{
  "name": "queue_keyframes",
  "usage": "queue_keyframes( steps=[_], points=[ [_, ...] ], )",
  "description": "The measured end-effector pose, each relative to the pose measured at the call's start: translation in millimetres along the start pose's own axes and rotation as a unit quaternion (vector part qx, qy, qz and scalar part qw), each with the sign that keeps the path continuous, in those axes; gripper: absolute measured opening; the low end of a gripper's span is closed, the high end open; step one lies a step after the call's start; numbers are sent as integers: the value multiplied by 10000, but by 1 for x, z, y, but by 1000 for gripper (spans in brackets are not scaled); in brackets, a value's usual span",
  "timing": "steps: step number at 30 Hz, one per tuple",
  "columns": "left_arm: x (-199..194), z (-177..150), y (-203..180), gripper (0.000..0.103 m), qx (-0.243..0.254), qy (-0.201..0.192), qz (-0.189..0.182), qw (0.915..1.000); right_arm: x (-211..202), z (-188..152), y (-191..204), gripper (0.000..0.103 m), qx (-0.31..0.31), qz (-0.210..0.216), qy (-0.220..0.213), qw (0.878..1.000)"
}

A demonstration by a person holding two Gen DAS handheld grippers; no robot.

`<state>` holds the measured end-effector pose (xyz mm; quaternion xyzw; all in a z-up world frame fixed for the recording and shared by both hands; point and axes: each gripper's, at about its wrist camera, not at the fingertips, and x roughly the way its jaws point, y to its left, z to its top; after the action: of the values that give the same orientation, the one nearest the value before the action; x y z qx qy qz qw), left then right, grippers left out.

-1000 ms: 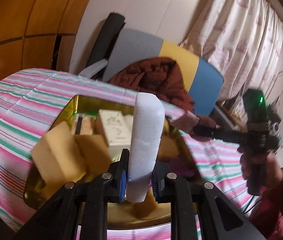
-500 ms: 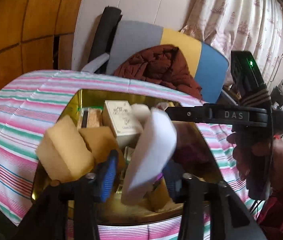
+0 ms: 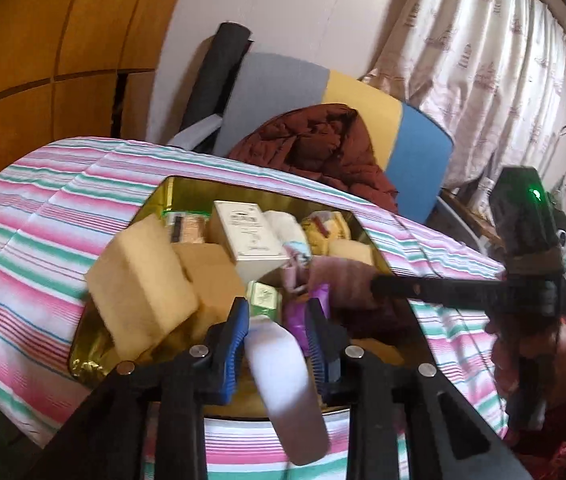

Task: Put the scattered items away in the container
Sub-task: 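Open the right tool to drop the sock while the left tool releases the white sponge, then withdraw both tools from the gold tray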

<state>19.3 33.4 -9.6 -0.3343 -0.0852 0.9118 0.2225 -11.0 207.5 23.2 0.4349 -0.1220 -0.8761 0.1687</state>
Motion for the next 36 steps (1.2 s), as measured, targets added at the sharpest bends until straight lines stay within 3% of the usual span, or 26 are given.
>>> queue_keyframes(
  steps=[4, 8, 10, 12, 14, 16, 19, 21, 23, 27, 30, 31, 35, 36],
  points=[
    [20, 3, -1, 17, -80, 73, -107, 9999, 18, -6, 3, 30, -151, -168, 230, 9995],
    [34, 14, -12, 20, 228, -8, 90, 9997, 34, 1, 1, 29, -39, -298, 264, 9992],
    [30, 24, -10, 35, 90, -78, -11, 9999, 31, 5, 0, 30, 58, -163, 136, 9998],
    [18, 36, -8, 60, 13, -248, -74, 9997, 20, 7, 2, 33, 42, -110, -42, 9999],
    [1, 47, -5, 69, 39, -550, 54, 9985, 3, 4, 6, 51, -99, -136, -308, 9994],
    [-12, 54, 1, 70, -50, -776, 224, 9967, -8, 3, 12, 53, -215, -190, -488, 9984],
    [-35, 59, 17, 70, -366, -1107, 517, 9918, -15, 2, 26, 52, -391, 155, -417, 9982],
    [-48, 57, 25, 71, -574, -1265, 733, 9876, -13, 2, 43, 48, -650, 334, -256, 9970],
    [-59, 54, 33, 71, -740, -1377, 928, 9833, -4, -3, 70, 37, -1096, 428, 21, 9930],
    [-70, 43, 42, 72, -952, -1253, 1153, 9808, 18, -7, 96, 33, -1388, 621, 432, 9874],
    [-70, 35, 39, 72, -1068, -1034, 1388, 9791, 23, -7, 97, 33, -1190, 662, 323, 9902],
    [-70, 32, 36, 72, -1056, -982, 1530, 9776, 21, -6, 95, 35, -1102, 542, 211, 9922],
    [-61, 22, 18, 71, -805, -666, 1949, 9752, 10, -5, 84, 72, -792, 33, -75, 9968],
    [-59, 19, 13, 72, -766, -624, 1964, 9755, 4, -6, 80, 75, -754, -148, -155, 9969]
  ],
)
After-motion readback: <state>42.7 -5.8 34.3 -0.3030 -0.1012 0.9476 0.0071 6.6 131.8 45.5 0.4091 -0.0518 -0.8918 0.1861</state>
